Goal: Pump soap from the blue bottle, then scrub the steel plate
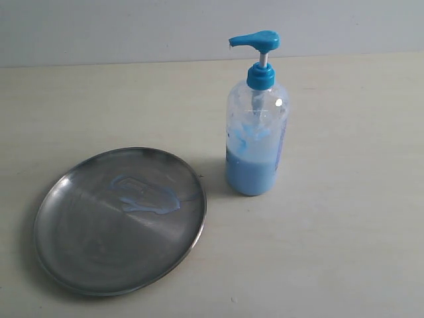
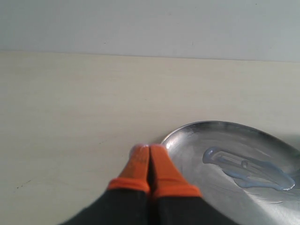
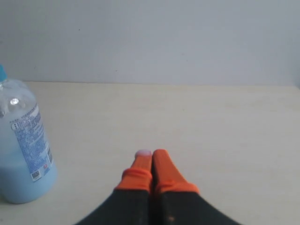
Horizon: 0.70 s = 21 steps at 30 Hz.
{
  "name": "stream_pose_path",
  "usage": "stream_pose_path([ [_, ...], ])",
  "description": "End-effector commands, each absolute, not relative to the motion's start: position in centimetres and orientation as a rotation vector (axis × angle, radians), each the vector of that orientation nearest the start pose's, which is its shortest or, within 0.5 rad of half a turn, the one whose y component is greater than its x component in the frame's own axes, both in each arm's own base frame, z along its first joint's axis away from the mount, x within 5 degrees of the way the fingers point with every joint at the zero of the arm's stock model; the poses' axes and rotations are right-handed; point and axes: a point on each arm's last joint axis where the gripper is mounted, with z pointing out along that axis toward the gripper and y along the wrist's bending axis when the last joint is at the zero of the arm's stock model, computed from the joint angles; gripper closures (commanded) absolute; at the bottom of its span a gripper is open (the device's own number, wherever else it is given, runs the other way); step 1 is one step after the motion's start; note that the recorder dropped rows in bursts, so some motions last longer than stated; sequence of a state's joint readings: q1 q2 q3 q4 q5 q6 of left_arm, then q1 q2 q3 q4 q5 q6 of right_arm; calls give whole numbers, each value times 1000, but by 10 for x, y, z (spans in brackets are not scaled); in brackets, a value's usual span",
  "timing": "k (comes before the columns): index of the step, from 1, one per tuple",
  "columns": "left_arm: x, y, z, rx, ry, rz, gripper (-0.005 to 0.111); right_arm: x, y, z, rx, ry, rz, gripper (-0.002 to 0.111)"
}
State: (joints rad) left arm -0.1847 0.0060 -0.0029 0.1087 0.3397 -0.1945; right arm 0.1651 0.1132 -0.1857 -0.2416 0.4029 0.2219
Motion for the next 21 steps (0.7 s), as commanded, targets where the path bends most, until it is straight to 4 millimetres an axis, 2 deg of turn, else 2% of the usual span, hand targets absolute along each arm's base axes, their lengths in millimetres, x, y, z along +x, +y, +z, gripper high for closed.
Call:
stream_pose_path([
  [1,53,-7,183,58,1817,-163,107,55,2,218,-67,1814,39,108],
  [14,53,-7,183,58,1817,-163,107,54,1,182,-49,1824,4,108],
  [21,53,-7,183,58,1817,-163,107,54,1,183,-63,1819,-18,108],
])
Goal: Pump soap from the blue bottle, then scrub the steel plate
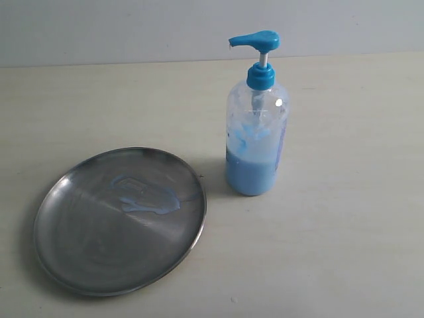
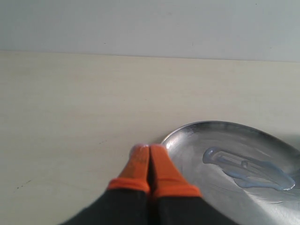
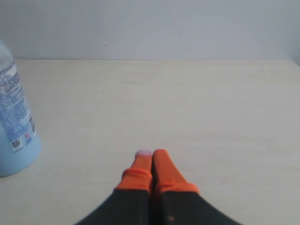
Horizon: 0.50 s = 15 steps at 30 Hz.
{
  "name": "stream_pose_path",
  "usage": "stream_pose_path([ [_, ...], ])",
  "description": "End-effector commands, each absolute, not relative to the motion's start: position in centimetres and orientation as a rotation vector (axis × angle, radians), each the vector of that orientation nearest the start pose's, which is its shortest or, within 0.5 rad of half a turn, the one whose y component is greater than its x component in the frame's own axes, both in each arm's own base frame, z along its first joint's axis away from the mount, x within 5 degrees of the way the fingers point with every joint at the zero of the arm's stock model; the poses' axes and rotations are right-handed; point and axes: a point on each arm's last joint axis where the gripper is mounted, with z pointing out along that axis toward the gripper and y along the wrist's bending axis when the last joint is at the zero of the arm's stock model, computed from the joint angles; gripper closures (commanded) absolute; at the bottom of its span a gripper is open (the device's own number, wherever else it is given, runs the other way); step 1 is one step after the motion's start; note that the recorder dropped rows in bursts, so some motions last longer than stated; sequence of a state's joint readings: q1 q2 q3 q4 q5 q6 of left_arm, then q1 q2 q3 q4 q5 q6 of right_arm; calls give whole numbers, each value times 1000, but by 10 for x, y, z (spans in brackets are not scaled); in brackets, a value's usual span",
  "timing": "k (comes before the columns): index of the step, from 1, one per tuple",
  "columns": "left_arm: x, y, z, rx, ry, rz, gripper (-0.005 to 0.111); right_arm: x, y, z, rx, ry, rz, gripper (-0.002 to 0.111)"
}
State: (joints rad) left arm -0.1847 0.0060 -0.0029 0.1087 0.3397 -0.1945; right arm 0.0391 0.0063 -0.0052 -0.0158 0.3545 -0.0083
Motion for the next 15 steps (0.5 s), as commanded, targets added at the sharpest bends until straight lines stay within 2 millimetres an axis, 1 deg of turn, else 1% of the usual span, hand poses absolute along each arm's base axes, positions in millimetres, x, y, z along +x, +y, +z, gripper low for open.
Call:
stream_pose_path([
  [1,53,-7,183,58,1817,-163,107,54,1,183,-61,1819,-17,108],
  [15,53,-7,183,58,1817,-163,107,54,1,183,-47,1818,-6,108],
])
